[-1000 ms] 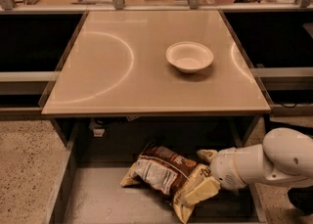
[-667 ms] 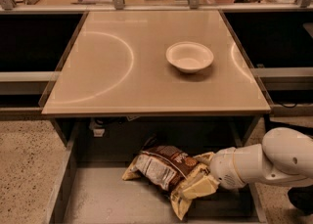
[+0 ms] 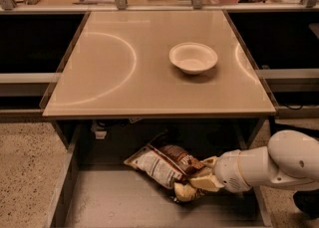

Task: Pick brown chip bag from top drawer and place on counter

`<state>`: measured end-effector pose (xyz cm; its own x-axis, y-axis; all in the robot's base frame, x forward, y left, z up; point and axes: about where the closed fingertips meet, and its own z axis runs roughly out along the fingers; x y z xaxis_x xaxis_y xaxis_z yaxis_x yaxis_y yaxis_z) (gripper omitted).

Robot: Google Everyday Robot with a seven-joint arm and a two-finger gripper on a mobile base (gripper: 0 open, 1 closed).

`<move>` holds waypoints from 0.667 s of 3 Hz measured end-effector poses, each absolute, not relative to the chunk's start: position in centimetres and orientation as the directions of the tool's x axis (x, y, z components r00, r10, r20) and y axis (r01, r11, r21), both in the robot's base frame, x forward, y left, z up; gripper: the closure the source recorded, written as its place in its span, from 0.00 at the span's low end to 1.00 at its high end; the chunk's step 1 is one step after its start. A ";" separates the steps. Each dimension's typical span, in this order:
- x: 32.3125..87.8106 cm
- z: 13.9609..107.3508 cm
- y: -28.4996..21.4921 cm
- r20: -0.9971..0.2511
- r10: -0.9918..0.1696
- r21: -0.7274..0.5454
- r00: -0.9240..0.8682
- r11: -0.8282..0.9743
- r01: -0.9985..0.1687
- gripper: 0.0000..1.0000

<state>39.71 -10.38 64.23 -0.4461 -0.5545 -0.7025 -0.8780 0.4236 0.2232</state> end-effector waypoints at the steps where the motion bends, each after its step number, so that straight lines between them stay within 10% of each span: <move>1: 39.5 64.7 -10.5 -0.683 -0.567 0.232 -0.460 0.429 -0.873 1.00; 2: 39.0 67.1 -10.9 -0.639 -0.618 0.243 -0.457 0.402 -0.883 1.00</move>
Offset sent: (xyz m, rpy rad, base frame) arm -0.0299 -0.0106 0.0652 -0.1166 0.1394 0.1398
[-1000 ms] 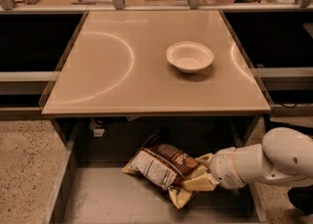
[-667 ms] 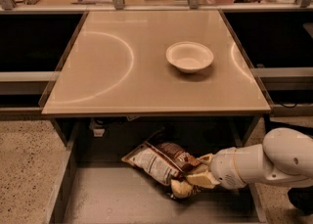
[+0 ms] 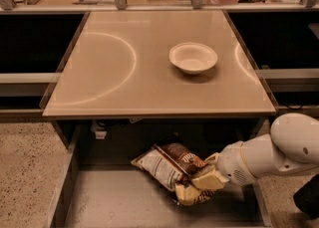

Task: Pick brown chip bag from top drawer and place on counter

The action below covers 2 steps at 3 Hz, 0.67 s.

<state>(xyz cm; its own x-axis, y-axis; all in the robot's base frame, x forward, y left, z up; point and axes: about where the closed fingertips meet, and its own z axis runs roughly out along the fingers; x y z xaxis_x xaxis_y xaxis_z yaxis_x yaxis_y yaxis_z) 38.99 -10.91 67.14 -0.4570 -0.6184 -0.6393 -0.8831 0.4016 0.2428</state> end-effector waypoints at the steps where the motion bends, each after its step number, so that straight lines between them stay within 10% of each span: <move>1: 37.2 70.0 -11.1 -0.591 -0.668 0.278 -0.453 0.358 -0.891 1.00; 2: 35.3 72.9 -11.4 -0.543 -0.713 0.315 -0.443 0.316 -0.895 1.00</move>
Offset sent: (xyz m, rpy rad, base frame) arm -0.0377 0.0002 0.1090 -0.1046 0.0283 0.1402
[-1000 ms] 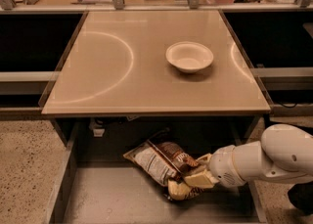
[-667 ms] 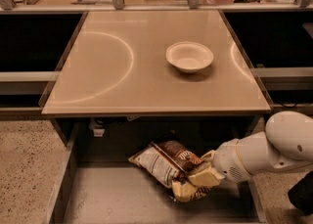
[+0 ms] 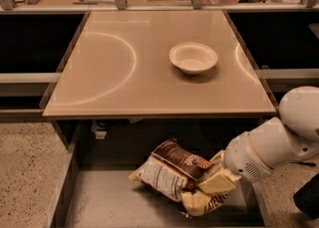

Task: Pick brown chip bag from top drawer and place on counter

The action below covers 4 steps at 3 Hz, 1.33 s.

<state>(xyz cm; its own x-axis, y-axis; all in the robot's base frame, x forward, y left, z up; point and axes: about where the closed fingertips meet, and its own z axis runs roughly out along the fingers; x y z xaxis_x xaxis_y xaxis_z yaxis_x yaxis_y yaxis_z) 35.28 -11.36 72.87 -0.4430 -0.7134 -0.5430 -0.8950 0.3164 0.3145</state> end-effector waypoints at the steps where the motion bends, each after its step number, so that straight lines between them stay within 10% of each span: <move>1: 35.2 74.6 -10.7 -0.541 -0.731 0.299 -0.417 0.296 -0.907 1.00; 4: 37.5 85.0 -8.1 -0.567 -0.781 0.103 -0.263 0.249 -0.963 1.00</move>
Offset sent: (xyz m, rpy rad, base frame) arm 0.0429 0.0578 0.2252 -0.1411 -0.3821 0.1518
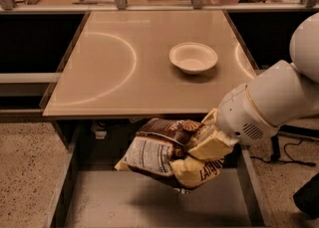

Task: Pick brown chip bag from top drawer and place on counter

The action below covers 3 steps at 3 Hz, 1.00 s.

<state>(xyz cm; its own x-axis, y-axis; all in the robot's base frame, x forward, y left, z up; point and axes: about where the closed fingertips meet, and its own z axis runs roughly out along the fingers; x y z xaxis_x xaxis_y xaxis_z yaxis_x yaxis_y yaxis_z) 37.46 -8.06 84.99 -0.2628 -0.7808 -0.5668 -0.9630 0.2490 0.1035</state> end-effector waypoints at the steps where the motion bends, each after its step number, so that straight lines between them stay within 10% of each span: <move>1: 37.9 87.6 -7.5 -0.579 -0.787 0.045 -0.212 0.228 -0.973 1.00; 3: 39.8 94.8 -4.0 -0.596 -0.802 -0.107 -0.028 0.114 -0.988 1.00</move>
Offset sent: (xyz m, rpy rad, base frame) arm 0.0265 0.0478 0.1290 -0.0178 -0.2833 0.1584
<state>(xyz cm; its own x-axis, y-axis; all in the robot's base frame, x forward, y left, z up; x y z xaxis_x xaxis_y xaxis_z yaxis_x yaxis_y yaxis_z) 39.83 -4.00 94.79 -0.0279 -0.8022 -0.5964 -0.9876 0.1142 -0.1074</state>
